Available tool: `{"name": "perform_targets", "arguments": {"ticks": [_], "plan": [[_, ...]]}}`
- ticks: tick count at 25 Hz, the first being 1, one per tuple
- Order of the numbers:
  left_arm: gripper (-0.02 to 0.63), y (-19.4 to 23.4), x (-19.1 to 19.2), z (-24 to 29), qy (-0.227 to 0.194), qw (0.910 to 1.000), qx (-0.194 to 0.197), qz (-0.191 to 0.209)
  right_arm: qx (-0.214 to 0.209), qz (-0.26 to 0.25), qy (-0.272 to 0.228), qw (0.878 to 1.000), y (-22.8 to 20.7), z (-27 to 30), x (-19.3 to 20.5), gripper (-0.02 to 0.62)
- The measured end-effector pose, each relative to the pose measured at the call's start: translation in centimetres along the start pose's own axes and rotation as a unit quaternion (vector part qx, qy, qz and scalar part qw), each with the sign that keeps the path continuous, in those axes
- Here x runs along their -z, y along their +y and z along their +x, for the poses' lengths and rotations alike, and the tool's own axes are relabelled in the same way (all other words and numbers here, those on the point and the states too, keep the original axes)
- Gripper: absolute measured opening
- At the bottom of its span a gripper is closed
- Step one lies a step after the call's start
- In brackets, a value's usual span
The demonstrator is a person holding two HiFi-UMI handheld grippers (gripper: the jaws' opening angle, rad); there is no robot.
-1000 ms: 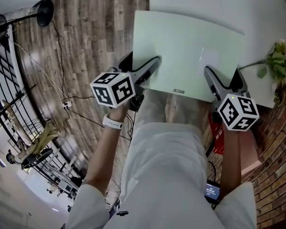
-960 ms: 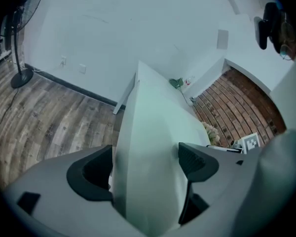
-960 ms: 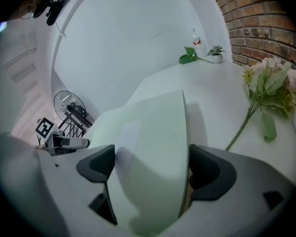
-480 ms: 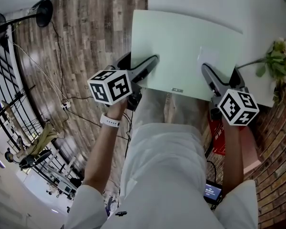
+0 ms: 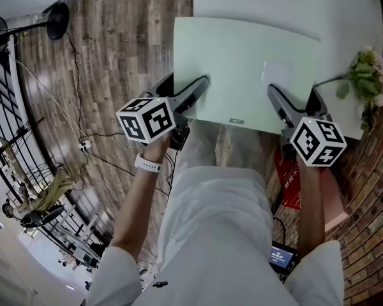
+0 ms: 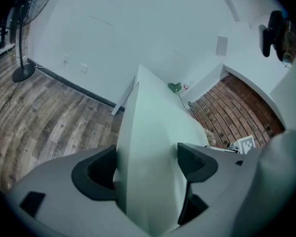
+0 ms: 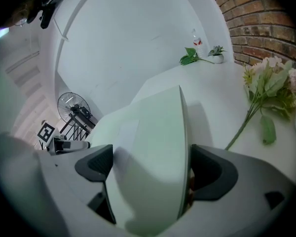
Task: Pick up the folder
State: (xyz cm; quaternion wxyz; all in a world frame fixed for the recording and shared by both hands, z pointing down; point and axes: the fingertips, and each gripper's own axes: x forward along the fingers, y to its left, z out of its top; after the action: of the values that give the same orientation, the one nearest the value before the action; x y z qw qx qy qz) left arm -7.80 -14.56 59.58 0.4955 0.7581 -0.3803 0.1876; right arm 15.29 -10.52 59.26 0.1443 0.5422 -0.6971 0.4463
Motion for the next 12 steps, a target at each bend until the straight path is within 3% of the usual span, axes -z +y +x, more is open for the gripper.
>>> {"name": "perform_targets", "arguments": {"ticks": [12], "plan": [[0.388, -2.5, -0.8, -3.5, -0.027, 0.9995, 0.003, 0.012, -0.007, -0.013, -0.021, 1.0, 2.1, -3.3, -1.3, 0.488]]}}
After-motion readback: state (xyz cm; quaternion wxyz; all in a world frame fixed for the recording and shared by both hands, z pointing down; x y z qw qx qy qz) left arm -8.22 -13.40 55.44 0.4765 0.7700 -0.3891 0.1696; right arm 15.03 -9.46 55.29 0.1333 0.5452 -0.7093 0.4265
